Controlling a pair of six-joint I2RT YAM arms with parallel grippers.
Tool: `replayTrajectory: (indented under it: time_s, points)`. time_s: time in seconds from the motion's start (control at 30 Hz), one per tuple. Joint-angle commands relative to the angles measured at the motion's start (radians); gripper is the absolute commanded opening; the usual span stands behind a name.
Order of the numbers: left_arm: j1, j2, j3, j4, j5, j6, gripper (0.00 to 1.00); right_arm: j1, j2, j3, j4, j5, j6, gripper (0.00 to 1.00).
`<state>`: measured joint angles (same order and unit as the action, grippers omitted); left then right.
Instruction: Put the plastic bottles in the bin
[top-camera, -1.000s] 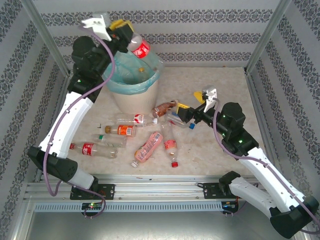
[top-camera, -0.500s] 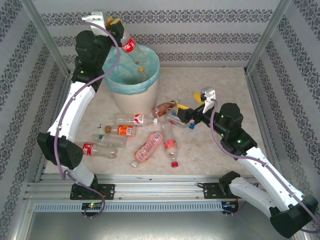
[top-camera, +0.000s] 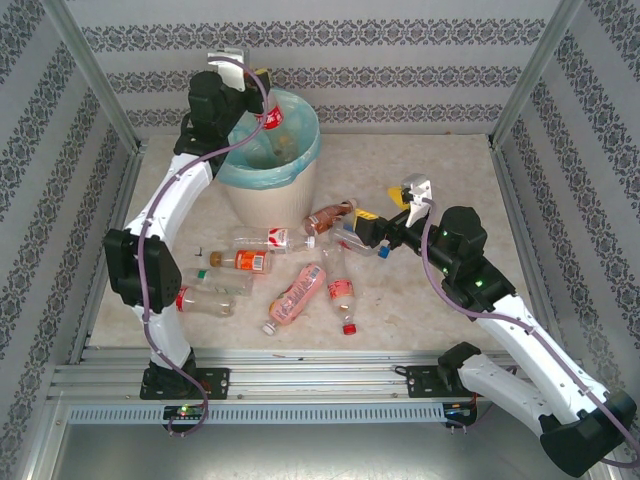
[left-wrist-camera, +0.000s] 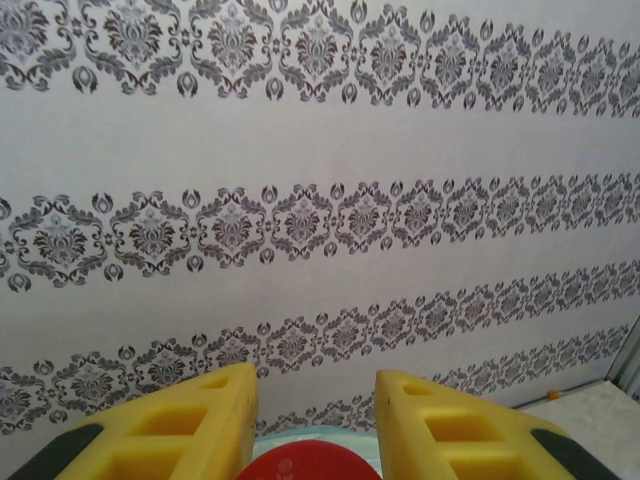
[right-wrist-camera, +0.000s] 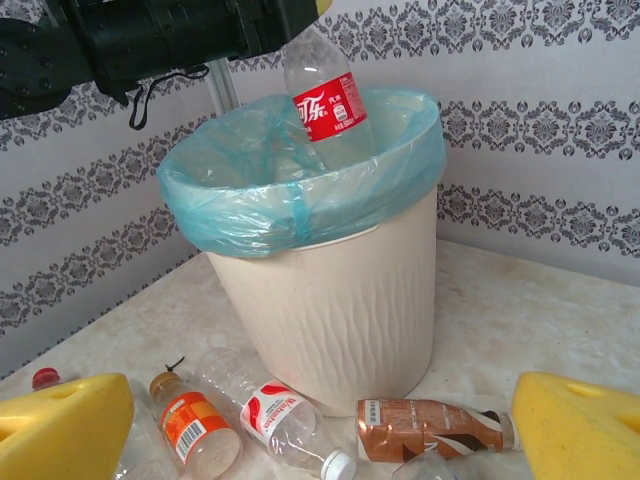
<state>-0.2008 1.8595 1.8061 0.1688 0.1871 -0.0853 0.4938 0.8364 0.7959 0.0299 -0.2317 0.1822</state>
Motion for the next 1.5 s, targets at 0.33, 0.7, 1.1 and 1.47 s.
replayTrajectory:
  time_s: [0.33,0.7,1.1,1.47]
  points:
    - [0.011,0.106,0.021,0.015,-0.002,0.136,0.04,0.009,0.040,0.031,0.007,-0.010,-0.019,0.97]
    - [0.011,0.158,-0.002,-0.015,-0.058,0.172,0.08,0.011,0.050,0.026,-0.011,-0.011,-0.018,0.97]
    - [0.027,0.169,-0.112,0.021,-0.114,0.174,0.08,0.015,0.059,0.022,-0.007,-0.008,-0.014,0.97]
    - [0.029,0.176,-0.132,0.015,-0.117,0.202,0.21,0.015,0.101,0.047,0.010,-0.024,-0.013,0.97]
